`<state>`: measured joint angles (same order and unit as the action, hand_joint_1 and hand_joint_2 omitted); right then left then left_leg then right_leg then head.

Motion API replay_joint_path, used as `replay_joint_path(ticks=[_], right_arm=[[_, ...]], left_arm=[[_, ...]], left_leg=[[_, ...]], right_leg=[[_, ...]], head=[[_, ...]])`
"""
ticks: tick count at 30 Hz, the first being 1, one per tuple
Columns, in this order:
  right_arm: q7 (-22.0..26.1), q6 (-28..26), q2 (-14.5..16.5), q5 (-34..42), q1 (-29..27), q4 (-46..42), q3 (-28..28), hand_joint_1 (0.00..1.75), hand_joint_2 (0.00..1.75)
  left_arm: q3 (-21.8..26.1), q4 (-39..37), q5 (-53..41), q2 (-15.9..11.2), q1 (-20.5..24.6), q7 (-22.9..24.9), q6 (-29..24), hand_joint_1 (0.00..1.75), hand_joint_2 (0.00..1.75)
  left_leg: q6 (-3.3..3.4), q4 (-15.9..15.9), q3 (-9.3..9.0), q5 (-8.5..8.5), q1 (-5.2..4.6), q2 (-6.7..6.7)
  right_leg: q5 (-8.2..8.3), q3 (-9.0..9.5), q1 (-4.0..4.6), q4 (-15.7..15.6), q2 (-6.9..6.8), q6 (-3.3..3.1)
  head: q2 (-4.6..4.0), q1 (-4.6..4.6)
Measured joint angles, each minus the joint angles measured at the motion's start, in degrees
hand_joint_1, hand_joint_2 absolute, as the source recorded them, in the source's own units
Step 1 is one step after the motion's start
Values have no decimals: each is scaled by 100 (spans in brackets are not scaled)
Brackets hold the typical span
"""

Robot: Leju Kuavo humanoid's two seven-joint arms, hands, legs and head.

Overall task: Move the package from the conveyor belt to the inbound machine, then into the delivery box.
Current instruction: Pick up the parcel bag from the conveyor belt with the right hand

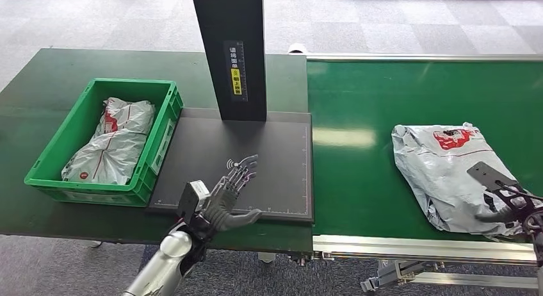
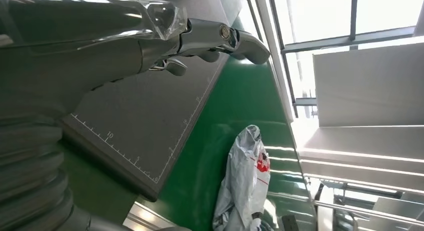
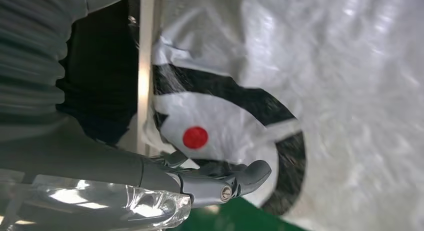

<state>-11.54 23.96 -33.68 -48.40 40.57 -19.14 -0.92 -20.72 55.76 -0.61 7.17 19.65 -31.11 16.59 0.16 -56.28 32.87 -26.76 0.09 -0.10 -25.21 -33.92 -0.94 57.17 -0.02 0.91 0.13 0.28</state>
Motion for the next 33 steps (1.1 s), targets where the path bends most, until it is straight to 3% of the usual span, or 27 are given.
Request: replay_joint_path(ticks=[7,8,11,12,33], right_arm=[[62,769,-200,-52,-262,175,19,0,175],[129,806,-219,-56,-298,182,20,13,175],[329,902,-248,-45,-391,197,22,141,175],[380,931,-250,-31,-411,201,22,172,175],[765,996,-111,-96,-335,213,104,175,175]], left_arm=[[-301,-427,-240,126,322,18,-225,0,175],[-324,-457,-242,140,325,18,-223,0,175],[-375,-523,-236,156,325,18,-196,0,175],[-384,-540,-232,156,326,18,-183,0,175],[-394,-567,-99,24,316,62,-133,0,175]], left_leg=[[0,0,1,0,0,2],[0,0,1,0,0,3],[0,0,1,0,0,2],[0,0,0,0,1,3],[1,0,0,1,3,-2]], right_leg=[[0,0,0,0,0,0],[0,0,0,0,0,0],[0,0,0,-1,0,0],[0,0,1,-1,0,0],[0,7,2,1,-2,0]], head=[[0,0],[0,0],[1,0],[1,0],[0,0]])
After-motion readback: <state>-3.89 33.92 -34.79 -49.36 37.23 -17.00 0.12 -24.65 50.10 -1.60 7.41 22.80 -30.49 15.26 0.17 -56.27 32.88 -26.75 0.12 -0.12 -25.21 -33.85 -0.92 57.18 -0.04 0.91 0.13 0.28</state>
